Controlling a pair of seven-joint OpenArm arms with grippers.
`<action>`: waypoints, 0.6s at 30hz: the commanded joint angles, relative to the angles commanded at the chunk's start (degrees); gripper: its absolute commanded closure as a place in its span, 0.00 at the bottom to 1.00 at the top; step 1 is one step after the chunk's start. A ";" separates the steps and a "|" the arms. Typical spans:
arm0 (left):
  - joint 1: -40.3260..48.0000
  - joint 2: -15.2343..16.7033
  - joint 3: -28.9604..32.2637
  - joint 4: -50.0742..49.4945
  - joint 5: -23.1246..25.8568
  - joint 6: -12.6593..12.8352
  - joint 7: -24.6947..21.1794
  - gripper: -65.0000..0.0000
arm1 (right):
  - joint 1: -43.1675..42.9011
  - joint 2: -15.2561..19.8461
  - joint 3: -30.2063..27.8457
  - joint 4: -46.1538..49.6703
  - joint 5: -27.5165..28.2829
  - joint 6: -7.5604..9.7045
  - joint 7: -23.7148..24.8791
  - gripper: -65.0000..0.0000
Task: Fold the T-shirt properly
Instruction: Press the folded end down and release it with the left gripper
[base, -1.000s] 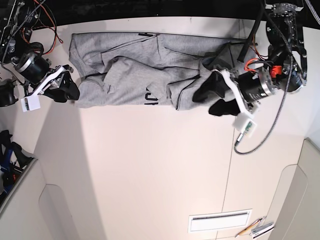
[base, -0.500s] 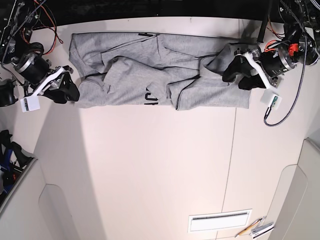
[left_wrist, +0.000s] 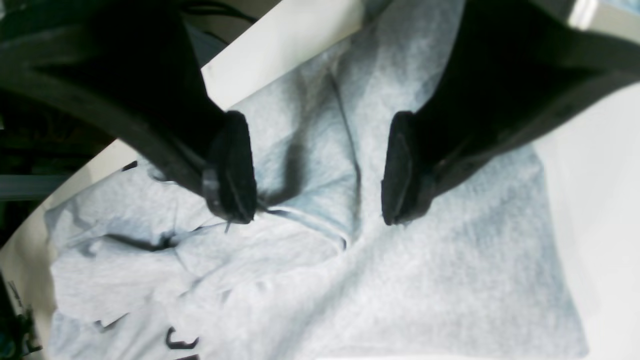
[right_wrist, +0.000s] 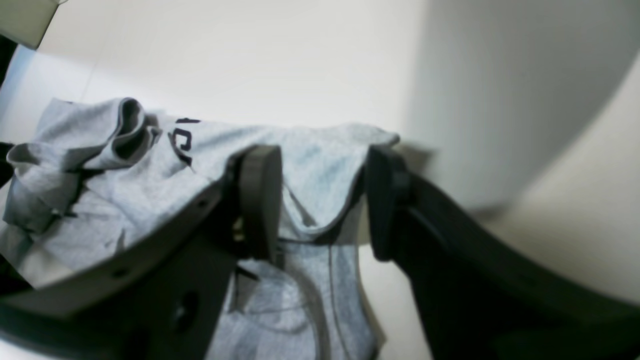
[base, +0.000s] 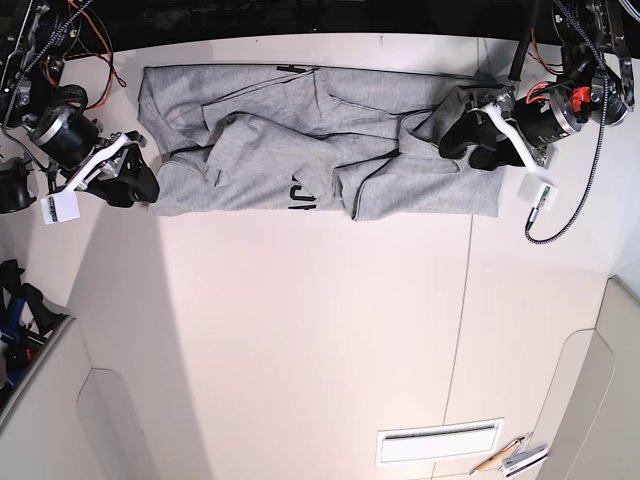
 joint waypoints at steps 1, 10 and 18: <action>0.00 0.00 0.00 0.00 -0.07 0.00 0.00 0.60 | 0.02 0.00 0.00 0.00 0.00 0.00 0.00 0.58; 0.00 0.00 1.81 1.14 -3.34 0.00 0.04 1.00 | 0.00 0.02 0.00 0.00 -0.02 0.00 0.00 0.58; 0.02 0.02 5.14 5.14 -19.78 0.00 14.14 1.00 | 0.02 0.02 0.00 0.00 -0.04 0.00 0.00 0.58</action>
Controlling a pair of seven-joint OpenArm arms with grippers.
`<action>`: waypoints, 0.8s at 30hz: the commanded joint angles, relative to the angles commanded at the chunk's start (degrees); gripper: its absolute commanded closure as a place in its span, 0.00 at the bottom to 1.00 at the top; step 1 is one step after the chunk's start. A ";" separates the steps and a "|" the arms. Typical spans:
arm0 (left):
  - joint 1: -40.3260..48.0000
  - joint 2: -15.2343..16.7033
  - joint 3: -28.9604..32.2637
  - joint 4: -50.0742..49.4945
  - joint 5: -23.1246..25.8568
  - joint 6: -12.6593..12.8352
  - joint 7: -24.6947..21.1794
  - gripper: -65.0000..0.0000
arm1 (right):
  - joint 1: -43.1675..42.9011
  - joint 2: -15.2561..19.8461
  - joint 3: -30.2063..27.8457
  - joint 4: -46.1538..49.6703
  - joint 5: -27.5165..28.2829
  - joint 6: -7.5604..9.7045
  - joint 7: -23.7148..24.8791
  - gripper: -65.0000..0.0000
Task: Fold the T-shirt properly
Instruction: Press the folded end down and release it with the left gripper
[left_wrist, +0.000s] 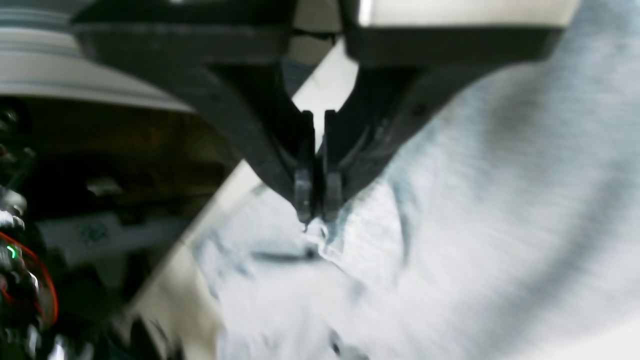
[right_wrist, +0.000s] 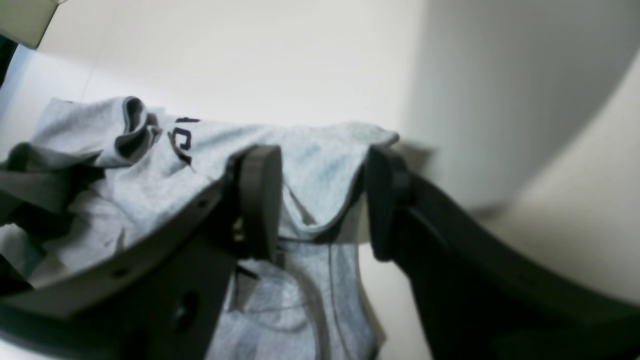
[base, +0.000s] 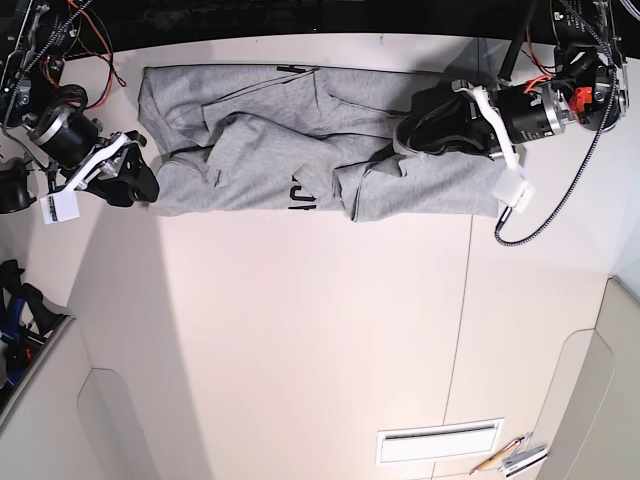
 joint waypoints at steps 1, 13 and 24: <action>0.00 -0.02 1.68 0.00 0.02 0.00 0.63 1.00 | 0.00 0.00 0.00 0.00 0.00 -0.02 0.09 0.58; -0.04 -0.02 14.25 -0.02 11.26 0.00 -3.04 0.50 | -1.11 1.27 5.20 -1.11 0.07 -0.35 -1.11 0.30; -0.37 -0.02 14.19 0.00 4.90 0.00 -3.02 0.39 | -2.38 0.44 -1.55 -15.56 10.10 1.25 -2.21 0.30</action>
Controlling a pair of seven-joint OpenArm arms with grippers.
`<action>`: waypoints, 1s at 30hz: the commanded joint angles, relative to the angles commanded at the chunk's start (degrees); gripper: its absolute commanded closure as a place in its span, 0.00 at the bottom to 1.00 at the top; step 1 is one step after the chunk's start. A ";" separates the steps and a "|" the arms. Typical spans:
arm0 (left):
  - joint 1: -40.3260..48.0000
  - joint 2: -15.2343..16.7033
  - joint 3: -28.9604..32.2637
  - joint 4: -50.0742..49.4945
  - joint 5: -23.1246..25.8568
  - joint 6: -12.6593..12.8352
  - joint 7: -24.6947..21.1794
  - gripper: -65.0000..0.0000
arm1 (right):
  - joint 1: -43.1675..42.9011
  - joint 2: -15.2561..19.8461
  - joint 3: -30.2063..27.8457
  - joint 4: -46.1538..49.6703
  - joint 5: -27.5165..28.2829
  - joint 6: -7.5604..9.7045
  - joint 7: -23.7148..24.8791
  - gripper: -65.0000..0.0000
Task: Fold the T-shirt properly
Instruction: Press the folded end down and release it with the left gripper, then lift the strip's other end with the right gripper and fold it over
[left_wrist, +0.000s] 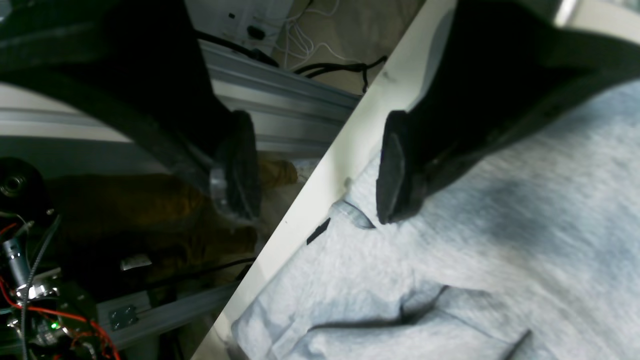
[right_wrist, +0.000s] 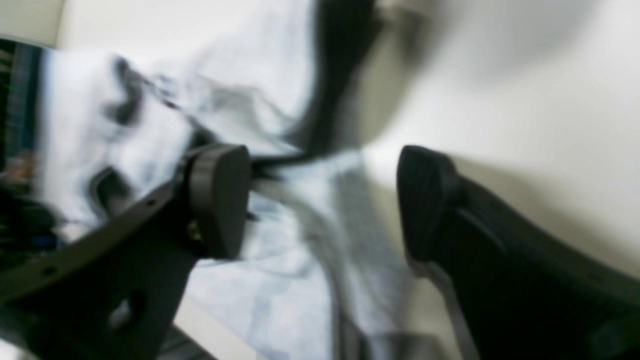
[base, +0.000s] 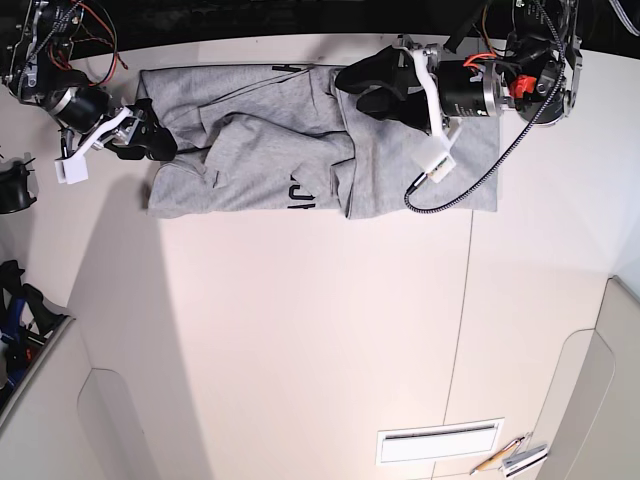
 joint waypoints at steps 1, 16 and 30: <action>-0.02 0.00 -0.04 0.02 0.00 0.00 -0.02 0.39 | 0.15 -0.63 -0.02 0.02 0.00 0.07 -0.02 0.30; -0.02 0.00 -9.84 1.68 -4.26 0.00 0.02 0.39 | 0.48 -4.31 -7.50 0.00 -3.93 -0.17 4.09 0.36; 0.07 0.02 -27.04 1.60 -3.26 0.00 1.31 0.39 | 2.91 -3.96 -0.46 4.72 -6.36 -0.35 1.38 1.00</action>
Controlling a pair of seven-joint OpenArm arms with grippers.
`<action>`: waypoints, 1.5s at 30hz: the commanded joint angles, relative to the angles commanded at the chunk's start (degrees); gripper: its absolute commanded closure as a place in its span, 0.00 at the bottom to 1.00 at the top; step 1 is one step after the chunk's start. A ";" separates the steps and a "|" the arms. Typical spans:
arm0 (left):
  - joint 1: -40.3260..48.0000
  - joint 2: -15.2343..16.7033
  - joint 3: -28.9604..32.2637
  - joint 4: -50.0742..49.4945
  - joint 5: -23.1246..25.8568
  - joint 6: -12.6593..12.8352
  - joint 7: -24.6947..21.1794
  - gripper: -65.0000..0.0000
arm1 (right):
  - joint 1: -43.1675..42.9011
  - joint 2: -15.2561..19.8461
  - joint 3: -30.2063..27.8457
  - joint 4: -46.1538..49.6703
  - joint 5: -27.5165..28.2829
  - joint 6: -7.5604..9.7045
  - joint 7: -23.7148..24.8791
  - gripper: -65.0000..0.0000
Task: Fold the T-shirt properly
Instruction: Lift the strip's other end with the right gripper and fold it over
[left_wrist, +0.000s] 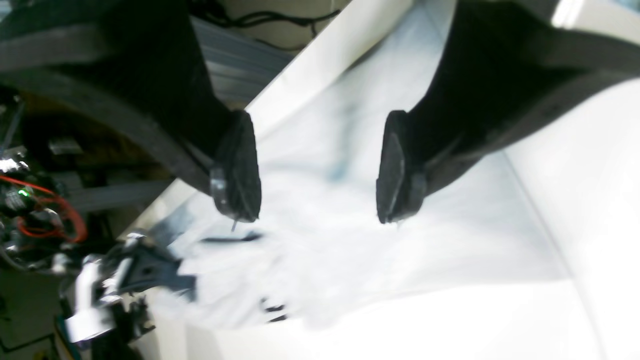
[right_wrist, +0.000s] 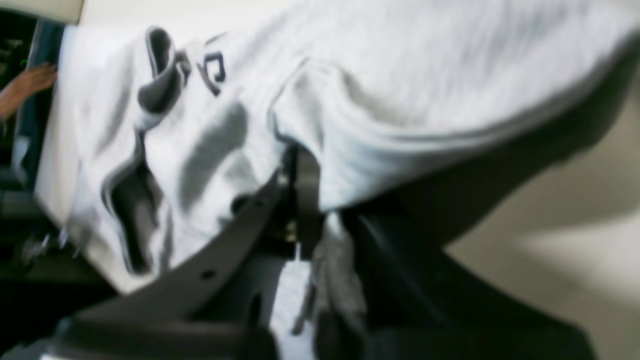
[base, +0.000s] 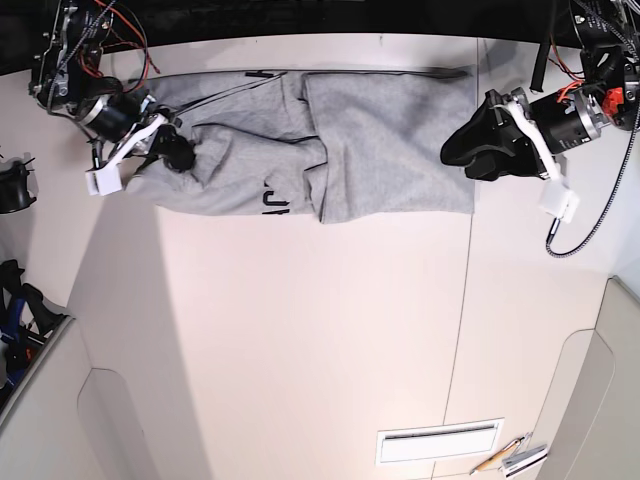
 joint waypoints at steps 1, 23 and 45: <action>0.00 0.00 -0.72 -0.17 1.62 0.00 -0.02 0.39 | 0.35 0.31 1.55 1.16 0.46 -0.02 -1.20 1.00; 2.01 0.31 18.99 -16.94 17.09 0.00 -13.35 0.39 | 5.97 -2.97 -6.45 17.31 5.68 -0.04 -5.38 1.00; 1.90 2.97 14.08 -16.92 7.26 0.00 -4.92 0.39 | 6.32 -12.37 -38.91 8.02 -15.08 -0.87 4.07 0.52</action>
